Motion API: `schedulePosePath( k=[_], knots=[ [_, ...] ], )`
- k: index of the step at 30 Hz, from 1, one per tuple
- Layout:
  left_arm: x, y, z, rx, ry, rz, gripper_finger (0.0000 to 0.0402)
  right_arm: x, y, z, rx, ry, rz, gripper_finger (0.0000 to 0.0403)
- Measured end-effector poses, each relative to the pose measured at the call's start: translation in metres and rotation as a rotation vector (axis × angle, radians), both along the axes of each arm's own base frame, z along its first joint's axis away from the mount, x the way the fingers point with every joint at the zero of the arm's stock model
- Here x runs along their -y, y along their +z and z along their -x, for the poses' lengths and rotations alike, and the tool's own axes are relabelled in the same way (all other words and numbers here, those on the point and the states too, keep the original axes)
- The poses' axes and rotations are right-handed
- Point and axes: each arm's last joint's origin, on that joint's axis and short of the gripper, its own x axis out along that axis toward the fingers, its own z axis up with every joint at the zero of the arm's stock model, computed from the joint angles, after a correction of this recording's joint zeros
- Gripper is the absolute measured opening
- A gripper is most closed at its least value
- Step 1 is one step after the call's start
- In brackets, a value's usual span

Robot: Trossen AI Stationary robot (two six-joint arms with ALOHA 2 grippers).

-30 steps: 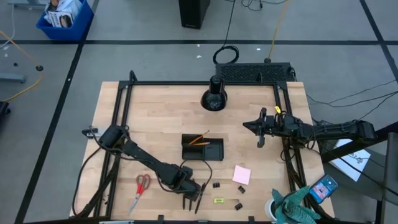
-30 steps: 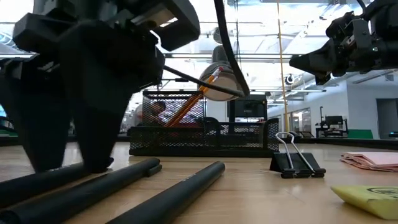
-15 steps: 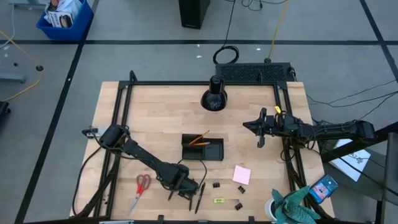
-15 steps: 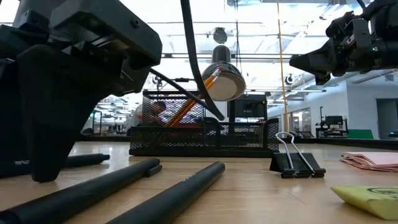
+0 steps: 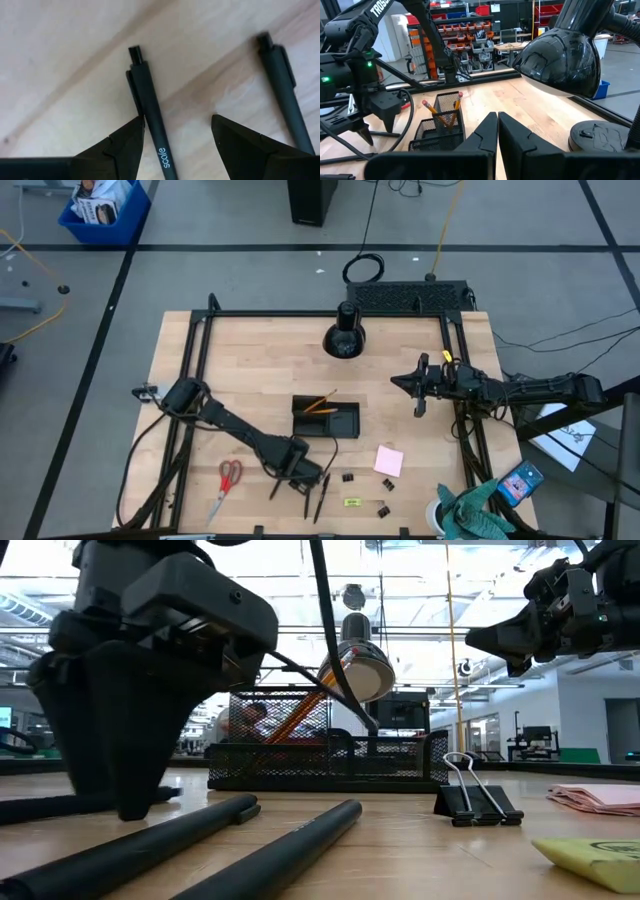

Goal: Pick and place office supplies into organizer
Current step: Put the black pen into the black desk organizer

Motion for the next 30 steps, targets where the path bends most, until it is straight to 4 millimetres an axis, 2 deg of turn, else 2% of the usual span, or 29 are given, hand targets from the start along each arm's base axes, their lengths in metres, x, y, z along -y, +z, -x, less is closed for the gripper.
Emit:
schedulePosePath(
  k=[30],
  knots=[
    [-0.020,0.001,-0.002,-0.007,-0.156,-0.135,0.0239,0.000,0.000,0.000,-0.001,0.000,-0.004,0.0009]
  ],
)
